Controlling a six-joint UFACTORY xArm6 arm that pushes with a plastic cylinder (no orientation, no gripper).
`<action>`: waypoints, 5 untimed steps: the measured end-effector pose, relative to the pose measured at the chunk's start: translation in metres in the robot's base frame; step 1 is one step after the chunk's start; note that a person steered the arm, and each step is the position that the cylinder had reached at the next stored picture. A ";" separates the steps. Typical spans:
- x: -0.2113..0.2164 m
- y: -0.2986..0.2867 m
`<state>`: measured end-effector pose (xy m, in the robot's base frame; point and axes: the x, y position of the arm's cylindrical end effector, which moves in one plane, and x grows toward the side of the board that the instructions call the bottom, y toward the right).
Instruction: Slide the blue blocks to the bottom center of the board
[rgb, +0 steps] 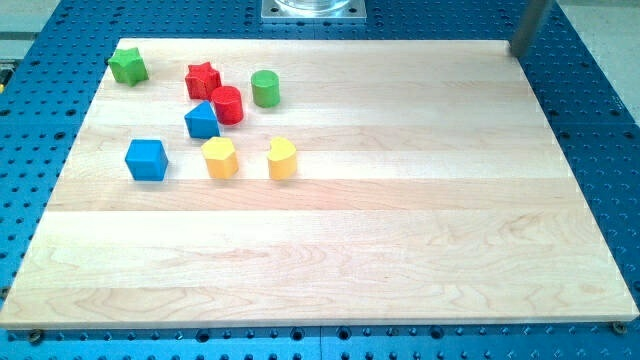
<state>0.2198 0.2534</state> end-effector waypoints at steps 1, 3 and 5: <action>0.039 -0.128; 0.075 -0.177; 0.045 -0.218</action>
<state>0.2650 0.0354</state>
